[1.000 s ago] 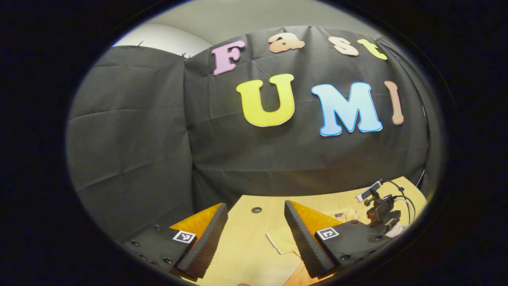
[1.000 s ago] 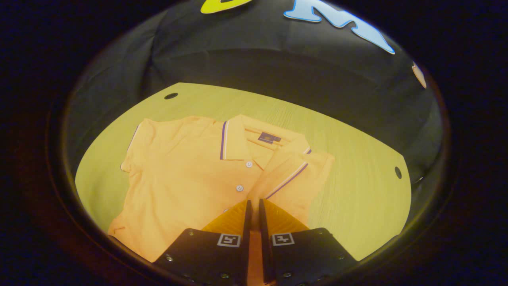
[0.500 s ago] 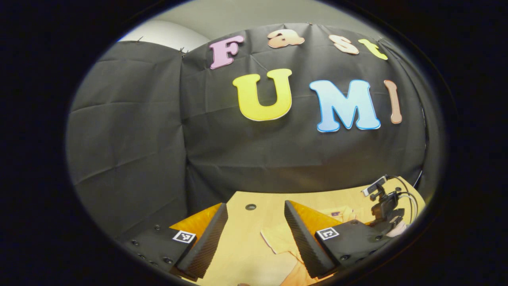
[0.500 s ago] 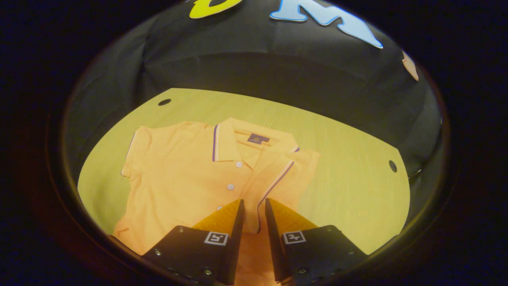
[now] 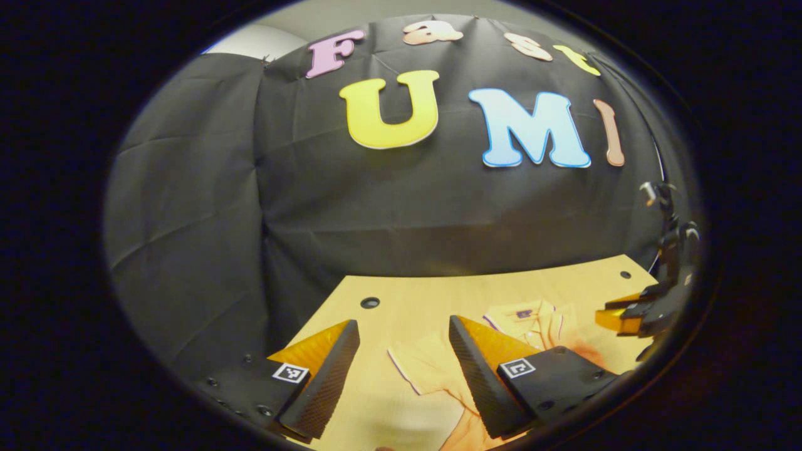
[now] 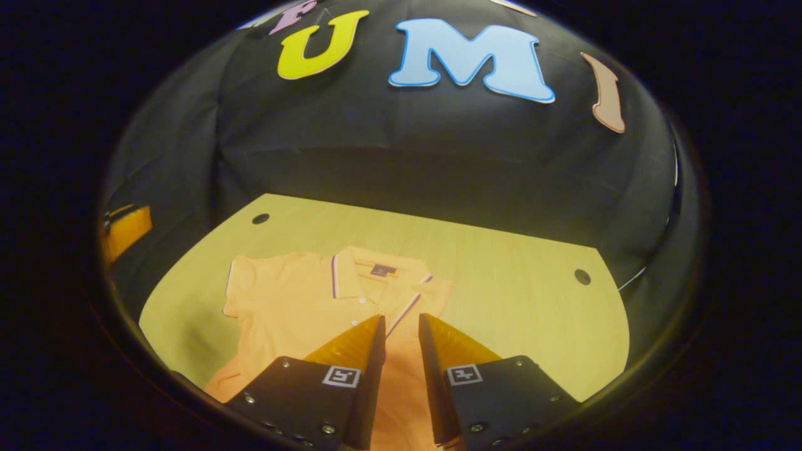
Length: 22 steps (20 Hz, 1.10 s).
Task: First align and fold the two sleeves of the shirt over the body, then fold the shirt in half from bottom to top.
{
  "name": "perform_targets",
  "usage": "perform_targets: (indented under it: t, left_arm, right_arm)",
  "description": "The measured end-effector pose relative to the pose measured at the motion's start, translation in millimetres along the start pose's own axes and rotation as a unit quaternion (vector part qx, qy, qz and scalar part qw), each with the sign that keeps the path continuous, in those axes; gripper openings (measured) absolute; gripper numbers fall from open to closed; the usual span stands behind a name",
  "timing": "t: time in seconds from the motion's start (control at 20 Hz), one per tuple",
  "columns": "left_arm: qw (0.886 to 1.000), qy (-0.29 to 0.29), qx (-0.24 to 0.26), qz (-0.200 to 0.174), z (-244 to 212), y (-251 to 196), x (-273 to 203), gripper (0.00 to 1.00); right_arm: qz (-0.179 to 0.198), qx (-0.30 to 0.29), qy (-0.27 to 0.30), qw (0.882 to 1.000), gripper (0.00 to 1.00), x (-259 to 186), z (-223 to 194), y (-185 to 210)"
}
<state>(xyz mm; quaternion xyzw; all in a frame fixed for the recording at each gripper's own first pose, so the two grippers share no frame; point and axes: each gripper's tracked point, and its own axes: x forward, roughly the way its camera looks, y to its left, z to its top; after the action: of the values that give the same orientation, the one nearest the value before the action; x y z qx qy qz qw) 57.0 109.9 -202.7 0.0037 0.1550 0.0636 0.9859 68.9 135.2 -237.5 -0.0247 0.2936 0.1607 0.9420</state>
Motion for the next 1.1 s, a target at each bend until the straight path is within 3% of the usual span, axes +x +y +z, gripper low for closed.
perform_targets:
  t: [0.15, 0.2, 0.25, 0.55, 0.65, 0.7, 0.8, 1.1]
  left_arm:
    - [1.0, 0.028, 0.001, -0.007, -34, -5, 26, 0.92]
    - [0.999, 0.038, 0.002, -0.011, -45, -7, 34, 0.99]
    - [0.999, 0.05, 0.002, -0.014, -57, -10, 42, 0.95]
    - [0.994, 0.108, -0.013, -0.025, -118, -23, 80, 0.99]
    - [0.992, 0.123, -0.016, -0.023, -132, -22, 91, 0.92]
    - [0.991, 0.13, -0.018, -0.022, -141, -23, 97, 0.99]
    - [0.989, 0.148, -0.024, -0.021, -159, -25, 106, 0.95]
    - [0.979, 0.201, -0.04, -0.014, -201, -25, 117, 0.99]
  right_arm:
    - [-0.009, 0.015, -0.025, 1.0, 0.36, -31, 16, -10]
    - [-0.013, 0.021, -0.031, 0.999, 0.36, -40, 18, -13]
    - [-0.016, 0.028, -0.037, 0.999, 0.34, -49, 22, -16]
    - [-0.048, 0.05, -0.048, 0.996, 0.35, -93, 23, -42]
    - [-0.06, 0.058, -0.041, 0.996, 0.35, -100, 16, -52]
    - [-0.065, 0.063, -0.038, 0.995, 0.35, -105, 13, -57]
    - [-0.078, 0.069, -0.031, 0.994, 0.35, -111, 6, -66]
    - [-0.103, 0.073, -0.018, 0.992, 0.35, -121, -7, -82]
